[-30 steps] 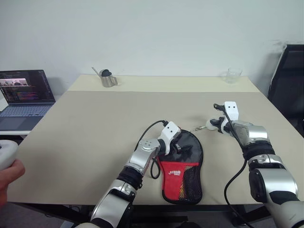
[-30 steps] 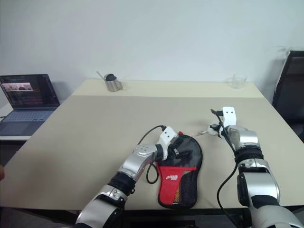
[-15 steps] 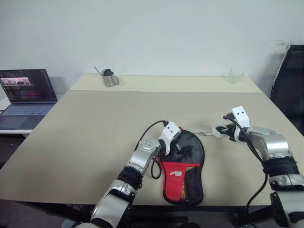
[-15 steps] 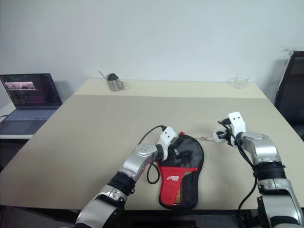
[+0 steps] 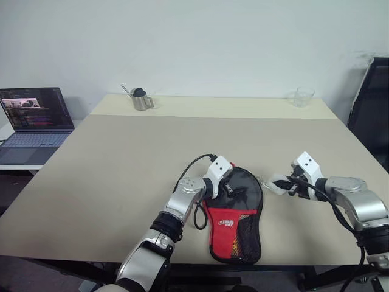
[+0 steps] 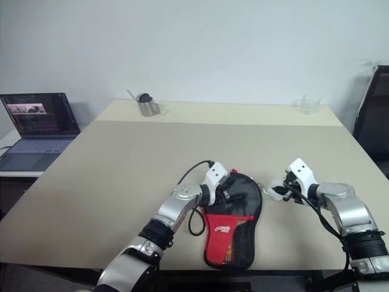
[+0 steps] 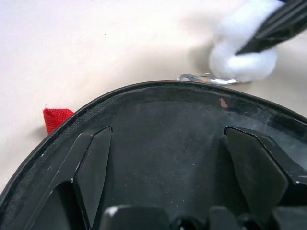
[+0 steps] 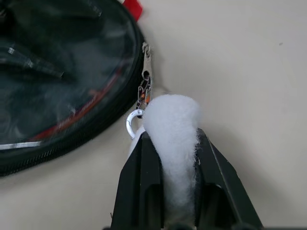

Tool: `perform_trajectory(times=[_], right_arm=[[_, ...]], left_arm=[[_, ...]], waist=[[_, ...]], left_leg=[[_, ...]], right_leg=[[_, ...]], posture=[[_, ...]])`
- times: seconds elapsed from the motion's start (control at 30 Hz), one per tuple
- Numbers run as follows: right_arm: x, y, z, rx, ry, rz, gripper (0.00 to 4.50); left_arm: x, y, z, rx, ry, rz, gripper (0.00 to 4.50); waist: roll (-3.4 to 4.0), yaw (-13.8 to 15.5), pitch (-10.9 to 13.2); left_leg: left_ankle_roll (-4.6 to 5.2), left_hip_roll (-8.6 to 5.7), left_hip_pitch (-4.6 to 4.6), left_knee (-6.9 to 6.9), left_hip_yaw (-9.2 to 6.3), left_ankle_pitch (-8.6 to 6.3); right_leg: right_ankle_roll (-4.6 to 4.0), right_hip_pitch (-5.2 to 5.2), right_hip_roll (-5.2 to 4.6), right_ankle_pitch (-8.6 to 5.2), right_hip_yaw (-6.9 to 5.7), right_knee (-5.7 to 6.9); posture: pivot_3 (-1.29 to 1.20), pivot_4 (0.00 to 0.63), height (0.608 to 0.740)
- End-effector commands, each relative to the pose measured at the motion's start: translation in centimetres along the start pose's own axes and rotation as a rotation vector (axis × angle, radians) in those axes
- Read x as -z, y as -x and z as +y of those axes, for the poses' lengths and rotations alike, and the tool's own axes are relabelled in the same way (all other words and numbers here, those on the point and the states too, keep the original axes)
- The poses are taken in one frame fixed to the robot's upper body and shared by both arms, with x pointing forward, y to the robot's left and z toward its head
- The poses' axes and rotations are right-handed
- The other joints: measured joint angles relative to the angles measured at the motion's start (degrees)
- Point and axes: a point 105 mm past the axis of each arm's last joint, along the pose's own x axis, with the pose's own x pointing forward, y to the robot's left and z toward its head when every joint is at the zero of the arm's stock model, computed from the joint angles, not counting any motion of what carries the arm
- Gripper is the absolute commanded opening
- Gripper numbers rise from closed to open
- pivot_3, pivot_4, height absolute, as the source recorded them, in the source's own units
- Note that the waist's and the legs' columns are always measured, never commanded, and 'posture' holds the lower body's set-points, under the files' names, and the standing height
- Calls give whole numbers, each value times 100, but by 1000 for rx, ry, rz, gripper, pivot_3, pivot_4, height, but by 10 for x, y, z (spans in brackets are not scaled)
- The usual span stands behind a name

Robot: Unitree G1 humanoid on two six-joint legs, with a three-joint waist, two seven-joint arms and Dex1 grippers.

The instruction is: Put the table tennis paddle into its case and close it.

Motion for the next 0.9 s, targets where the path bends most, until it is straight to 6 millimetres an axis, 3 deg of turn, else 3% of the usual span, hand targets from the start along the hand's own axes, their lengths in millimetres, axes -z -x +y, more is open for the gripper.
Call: perform_trajectory(times=[0.03, 0.37, 0.67, 0.83, 0.9], right_arm=[[-6, 8, 0, -12, 42, -11, 294], [5, 20, -1, -42, 62, 29, 294], [21, 42, 33, -235, 147, 99, 280], [26, 46, 43, -292, 167, 117, 261], [32, 48, 55, -357, 188, 142, 260]], left_arm=[[28, 1, -4, 4, 46, 93, 4113], [30, 0, -5, 10, 48, 98, 4113], [31, -1, -8, 18, 48, 102, 4113], [31, -2, -9, 23, 47, 103, 4113], [31, -2, -10, 26, 47, 103, 4113]], waist=[[0, 2, 0], [0, 7, 0], [2, 64, -1], [2, 111, -2], [4, 146, -2]], left_leg=[[0, 0, 0, 0, 1, 0], [0, -4, 2, -1, -15, 0], [-2, -14, 2, -6, -23, -3], [-3, -19, 4, -4, -30, -3], [-3, -18, 4, -5, -34, -3]], right_leg=[[0, 1, 0, 0, 0, -2], [0, 14, 0, 0, -17, -13], [2, 29, -1, -3, -33, -30], [1, 41, -6, -5, -56, -38], [-1, 45, -7, -6, -64, -43]], posture=[[0, 150, 740], [0, 150, 740], [0, 150, 740], [0, 150, 740], [0, 150, 740]])
